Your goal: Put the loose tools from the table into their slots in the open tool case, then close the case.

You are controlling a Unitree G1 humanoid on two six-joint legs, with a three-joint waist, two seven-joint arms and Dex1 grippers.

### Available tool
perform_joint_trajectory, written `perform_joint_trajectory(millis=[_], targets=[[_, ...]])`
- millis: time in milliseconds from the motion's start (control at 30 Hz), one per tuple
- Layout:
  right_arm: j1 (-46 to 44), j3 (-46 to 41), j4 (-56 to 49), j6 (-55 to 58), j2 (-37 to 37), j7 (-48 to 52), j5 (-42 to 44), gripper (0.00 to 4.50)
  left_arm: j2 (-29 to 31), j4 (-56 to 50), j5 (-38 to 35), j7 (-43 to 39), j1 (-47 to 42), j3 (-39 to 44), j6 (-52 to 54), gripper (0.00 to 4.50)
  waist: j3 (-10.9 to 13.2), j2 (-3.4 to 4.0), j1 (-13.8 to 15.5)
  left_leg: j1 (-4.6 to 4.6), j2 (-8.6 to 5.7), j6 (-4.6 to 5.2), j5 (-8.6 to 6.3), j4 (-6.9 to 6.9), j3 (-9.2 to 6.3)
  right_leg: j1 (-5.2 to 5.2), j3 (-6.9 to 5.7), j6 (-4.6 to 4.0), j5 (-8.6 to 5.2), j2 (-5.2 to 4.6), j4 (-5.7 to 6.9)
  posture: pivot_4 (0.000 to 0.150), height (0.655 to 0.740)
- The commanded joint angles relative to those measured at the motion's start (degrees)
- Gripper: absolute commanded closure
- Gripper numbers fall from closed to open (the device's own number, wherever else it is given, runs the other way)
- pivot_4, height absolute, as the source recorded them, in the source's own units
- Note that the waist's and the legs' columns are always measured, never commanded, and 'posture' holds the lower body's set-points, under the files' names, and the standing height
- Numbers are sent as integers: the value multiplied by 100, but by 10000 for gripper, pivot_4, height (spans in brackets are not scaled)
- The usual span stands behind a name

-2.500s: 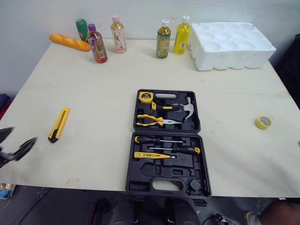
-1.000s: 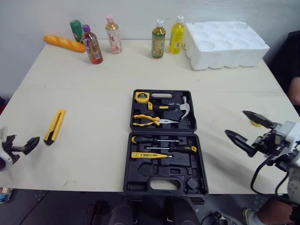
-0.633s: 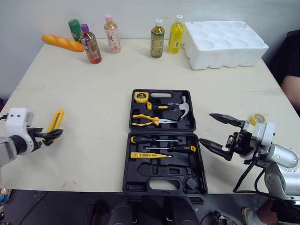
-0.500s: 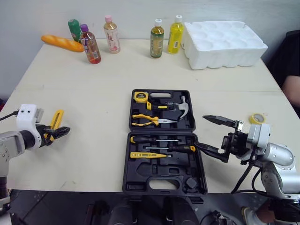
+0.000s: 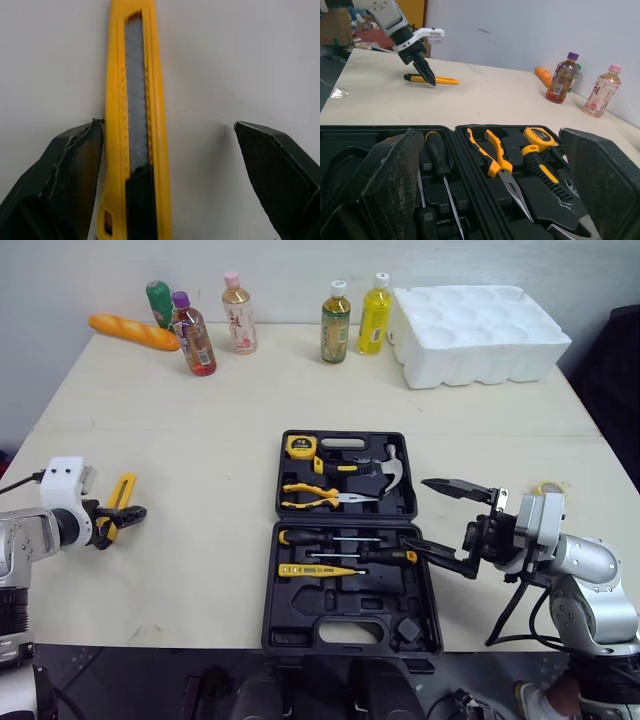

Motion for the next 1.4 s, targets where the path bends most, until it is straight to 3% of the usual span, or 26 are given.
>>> perform_joint_trajectory(millis=[33, 233, 333, 533, 900, 1000, 1133, 1400], targets=[[-107, -48, -186, 20, 16, -77, 22, 0, 227, 184, 204, -14, 13, 42, -56, 763, 0, 0, -3, 0, 0, 0, -1, 3, 1, -1, 1, 0, 0, -1, 3, 1500, 7400], [-161, 3, -82, -47, 28, -31, -64, 0, 129, 243, 197, -229, 255, -102, -40, 763, 0, 0, -3, 0, 1, -1, -2, 5, 1, -3, 2, 0, 0, -2, 8, 1500, 7400], [-124, 44, -26, -145, 42, 90, -105, 0, -21, 301, 244, -265, 375, -192, -131, 8892, -1, 2, -2, 1, 0, 0, -2, 6, 2, -3, 3, 0, 0, -3, 9, 1500, 7400], [-107, 167, 37, -209, 100, 386, -57, 0, -236, 525, 395, -167, 567, -213, -426, 32439, -23, 39, 7, 8, -2, 2, -3, 9, 3, 4, 4, 0, 0, -6, 12, 1500, 7400], [-229, 39, 470, -504, 64, 568, -177, 0, -316, -248, 210, -600, 961, 426, -1528, 32419, -26, 50, -3, 29, 1, 0, -7, 8, 19, 2, 18, -3, -2, -9, 12, 1500, 7400], [-128, -64, 493, -546, -55, 638, -154, 0, -299, -804, -139, -1023, 1041, 693, -1677, 32419, -17, 33, 8, 19, 1, 0, -7, 10, 16, -2, 16, -3, -2, -9, 11, 1500, 7400], [-79, -273, 604, -526, -367, 737, -161, 0, -172, -1842, -459, -2070, 1241, 613, -2720, 32419, -4, 7, 20, -6, 0, 2, -8, 20, 2, -8, 8, -3, -1, -11, 9, 1500, 7400], [268, -516, 466, -437, -784, 889, -81, 0, 27, -2360, -827, -3343, 836, -35, -3216, 32420, -2, 10, -22, -4, 2, 1, -10, 17, 6, -3, 4, -3, -1, -3, -10, 1500, 7400]])
